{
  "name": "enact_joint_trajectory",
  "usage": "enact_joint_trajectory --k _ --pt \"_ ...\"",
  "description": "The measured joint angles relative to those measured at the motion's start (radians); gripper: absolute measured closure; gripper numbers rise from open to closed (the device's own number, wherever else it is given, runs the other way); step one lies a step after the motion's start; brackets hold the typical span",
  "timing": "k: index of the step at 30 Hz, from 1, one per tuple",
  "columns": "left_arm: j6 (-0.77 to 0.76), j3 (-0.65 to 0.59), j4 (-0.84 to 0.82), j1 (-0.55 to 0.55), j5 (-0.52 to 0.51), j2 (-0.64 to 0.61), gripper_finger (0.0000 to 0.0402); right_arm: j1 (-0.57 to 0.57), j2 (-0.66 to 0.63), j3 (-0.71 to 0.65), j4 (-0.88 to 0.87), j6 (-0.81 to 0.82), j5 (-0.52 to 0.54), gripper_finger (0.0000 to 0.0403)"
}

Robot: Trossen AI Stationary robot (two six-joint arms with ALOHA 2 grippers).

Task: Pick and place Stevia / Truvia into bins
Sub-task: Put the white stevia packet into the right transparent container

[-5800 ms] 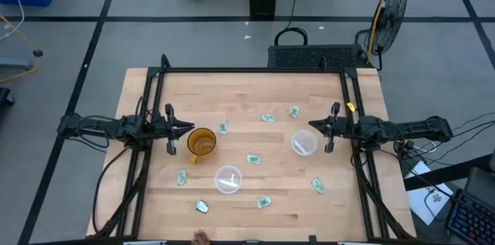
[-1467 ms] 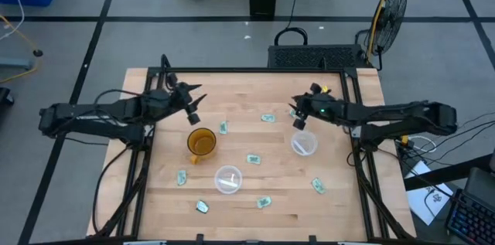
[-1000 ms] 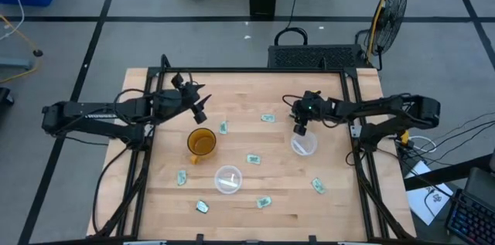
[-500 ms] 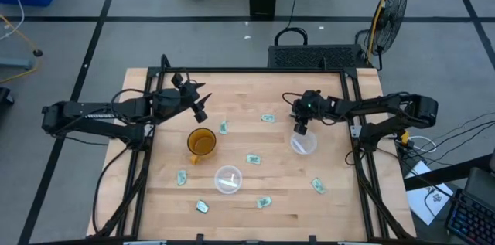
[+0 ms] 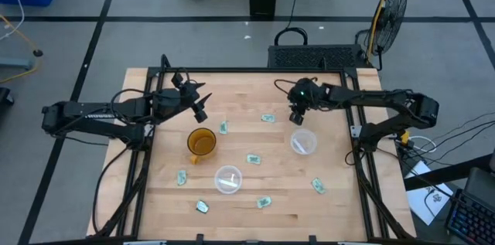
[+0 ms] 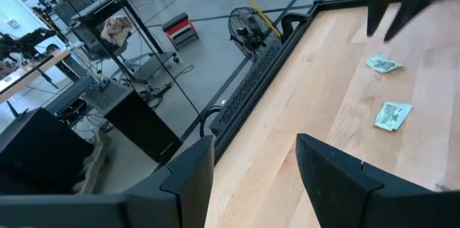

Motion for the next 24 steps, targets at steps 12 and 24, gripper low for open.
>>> enact_joint_trajectory --k 12,24 --pt "0.0 0.0 0.0 0.0 0.001 0.0 0.0197 0.01 0.042 0.074 -0.178 0.211 -0.003 0.0282" --pt "-0.003 0.0 0.0 0.0 0.002 0.0 0.0197 0.017 0.205 0.072 -0.104 0.281 -0.005 0.0282"
